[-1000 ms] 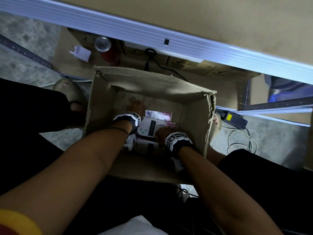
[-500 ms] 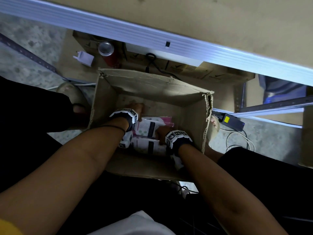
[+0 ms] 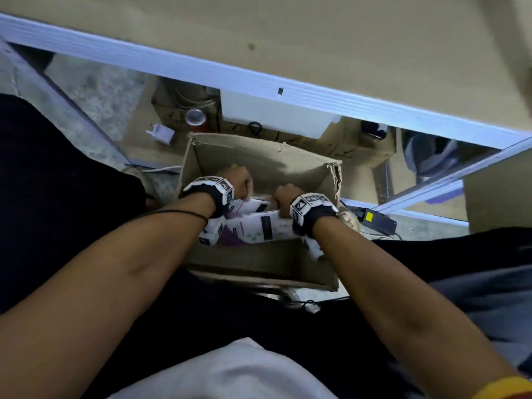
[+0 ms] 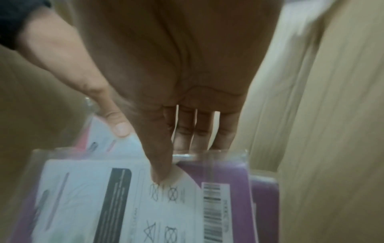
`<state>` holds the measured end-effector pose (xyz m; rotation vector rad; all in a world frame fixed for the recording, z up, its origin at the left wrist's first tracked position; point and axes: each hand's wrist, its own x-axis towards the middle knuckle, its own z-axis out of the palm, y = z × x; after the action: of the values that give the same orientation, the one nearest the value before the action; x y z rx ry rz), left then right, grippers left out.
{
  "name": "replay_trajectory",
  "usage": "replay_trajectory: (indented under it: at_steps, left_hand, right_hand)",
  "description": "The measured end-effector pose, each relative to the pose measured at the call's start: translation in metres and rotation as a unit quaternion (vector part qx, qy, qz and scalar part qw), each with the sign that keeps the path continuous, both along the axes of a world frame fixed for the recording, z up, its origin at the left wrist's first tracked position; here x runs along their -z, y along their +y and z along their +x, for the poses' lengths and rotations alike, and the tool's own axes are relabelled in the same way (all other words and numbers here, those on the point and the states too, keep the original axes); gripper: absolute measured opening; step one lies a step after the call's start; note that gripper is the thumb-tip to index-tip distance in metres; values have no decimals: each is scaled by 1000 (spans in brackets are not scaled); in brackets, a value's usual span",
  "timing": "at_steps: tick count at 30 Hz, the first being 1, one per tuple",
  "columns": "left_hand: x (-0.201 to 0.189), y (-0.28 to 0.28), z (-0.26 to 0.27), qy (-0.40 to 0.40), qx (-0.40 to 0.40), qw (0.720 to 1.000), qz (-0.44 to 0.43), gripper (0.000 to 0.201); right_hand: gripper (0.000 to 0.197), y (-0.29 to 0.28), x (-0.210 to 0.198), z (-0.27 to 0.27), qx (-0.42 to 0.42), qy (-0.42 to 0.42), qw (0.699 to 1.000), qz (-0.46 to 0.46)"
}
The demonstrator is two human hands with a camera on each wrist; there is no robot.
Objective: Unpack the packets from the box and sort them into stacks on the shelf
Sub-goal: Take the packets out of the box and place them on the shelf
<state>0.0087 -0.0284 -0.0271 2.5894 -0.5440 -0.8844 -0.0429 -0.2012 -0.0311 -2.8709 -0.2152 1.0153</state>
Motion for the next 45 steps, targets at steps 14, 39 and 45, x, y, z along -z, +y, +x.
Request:
replay_trajectory:
  at_steps: [14,39,45]
  left_hand:
    - [-164,22,-7,-123,31,990,-67,18]
    - [-353,101,87,-105,-265,835,-470,32]
    - [-323,123,136,-90,-376,747,-540,33]
  right_hand:
    - [22,-3,-158,-5,-16,-166,985,-42]
    - [26,-99,-351,58,134,-329,908,224]
    - [26,-81,-343,109,192,-285,878,333]
